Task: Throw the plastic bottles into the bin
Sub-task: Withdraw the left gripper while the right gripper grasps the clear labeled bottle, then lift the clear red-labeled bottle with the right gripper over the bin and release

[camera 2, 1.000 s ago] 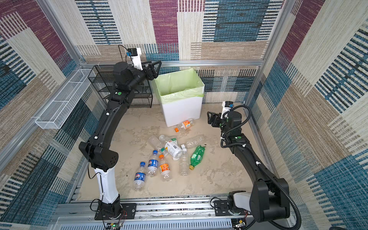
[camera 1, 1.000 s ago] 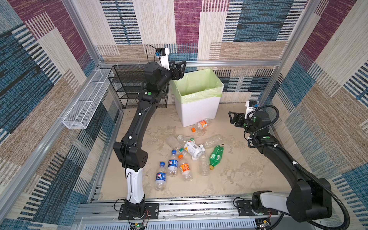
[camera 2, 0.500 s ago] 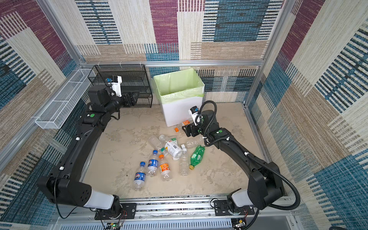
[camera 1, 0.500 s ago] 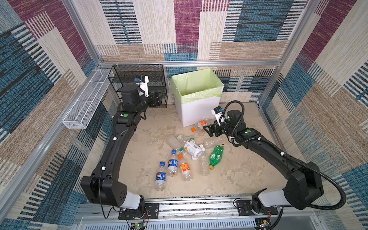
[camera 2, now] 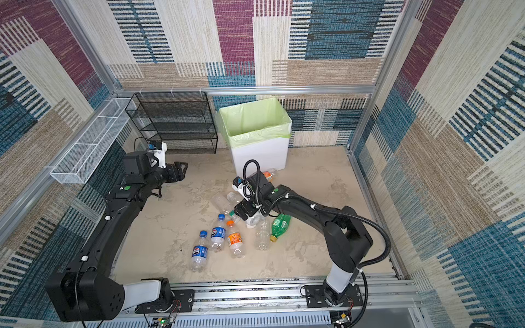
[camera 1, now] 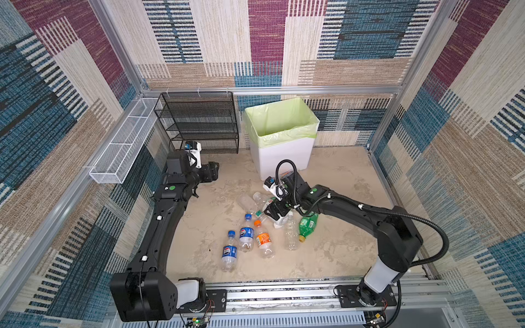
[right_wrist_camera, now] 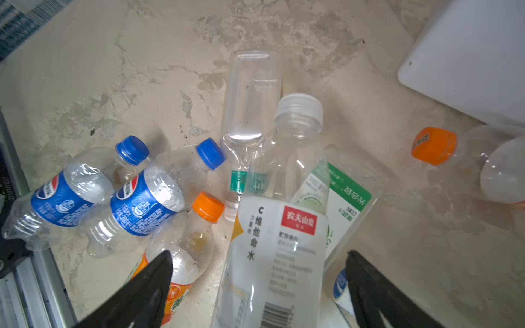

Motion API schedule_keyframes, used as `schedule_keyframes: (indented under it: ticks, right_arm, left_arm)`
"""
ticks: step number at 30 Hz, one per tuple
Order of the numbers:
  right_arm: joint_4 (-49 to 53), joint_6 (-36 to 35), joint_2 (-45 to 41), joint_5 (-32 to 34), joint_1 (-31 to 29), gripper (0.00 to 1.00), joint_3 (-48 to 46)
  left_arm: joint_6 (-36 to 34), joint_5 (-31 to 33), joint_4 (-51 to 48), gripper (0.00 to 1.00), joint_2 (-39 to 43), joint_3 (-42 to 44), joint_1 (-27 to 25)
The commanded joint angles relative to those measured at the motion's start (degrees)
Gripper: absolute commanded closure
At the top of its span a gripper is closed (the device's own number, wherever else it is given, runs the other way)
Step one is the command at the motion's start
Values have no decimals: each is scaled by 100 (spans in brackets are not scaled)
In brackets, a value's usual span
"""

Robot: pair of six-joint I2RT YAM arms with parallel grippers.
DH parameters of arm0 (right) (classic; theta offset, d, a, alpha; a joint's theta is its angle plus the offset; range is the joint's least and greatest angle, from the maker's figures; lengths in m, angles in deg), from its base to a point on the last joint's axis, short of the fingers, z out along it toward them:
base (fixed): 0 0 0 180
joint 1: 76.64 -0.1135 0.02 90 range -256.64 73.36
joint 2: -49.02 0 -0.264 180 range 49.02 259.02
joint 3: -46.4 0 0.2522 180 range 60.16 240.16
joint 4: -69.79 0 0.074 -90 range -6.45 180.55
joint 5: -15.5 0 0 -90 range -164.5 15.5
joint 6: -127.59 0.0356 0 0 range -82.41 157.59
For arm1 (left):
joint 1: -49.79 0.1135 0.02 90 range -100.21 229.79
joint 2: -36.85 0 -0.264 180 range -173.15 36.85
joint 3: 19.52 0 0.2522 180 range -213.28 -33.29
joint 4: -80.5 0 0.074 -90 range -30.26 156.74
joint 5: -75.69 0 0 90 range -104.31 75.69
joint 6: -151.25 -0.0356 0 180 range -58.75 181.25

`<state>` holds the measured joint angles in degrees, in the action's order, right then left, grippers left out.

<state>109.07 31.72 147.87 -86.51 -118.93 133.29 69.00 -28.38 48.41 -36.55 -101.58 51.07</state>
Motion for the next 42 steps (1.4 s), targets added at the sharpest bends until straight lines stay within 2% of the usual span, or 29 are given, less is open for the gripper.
schedule_keyframes:
  ticks: [1, 8, 16, 21, 30, 37, 42]
  right_arm:
    - [155, -28, 245, 398, -64, 5, 150]
    - [248, -37, 605, 1090, -184, 5, 311]
    - [86, -2, 637, 1061, -210, 22, 185]
    - [43, 49, 397, 1074, -211, 33, 186]
    - [-393, 462, -414, 1258, -6, 38, 215]
    - [-1670, 987, -1673, 1441, 658, 40, -491]
    - [-3313, 982, -2629, 1912, 951, 39, -1278]
  left_arm:
    - [218, -334, 500, 24, 95, 191, 83]
    - [345, -409, 575, 24, 187, 345, 118]
    - [421, -501, 585, 25, 113, 382, 127]
    - [430, -500, 587, 25, 94, 401, 127]
    - [469, -544, 626, 25, 81, 451, 127]
    - [574, -709, 807, 26, 81, 571, 131]
    - [675, -942, 1035, 26, 80, 665, 127]
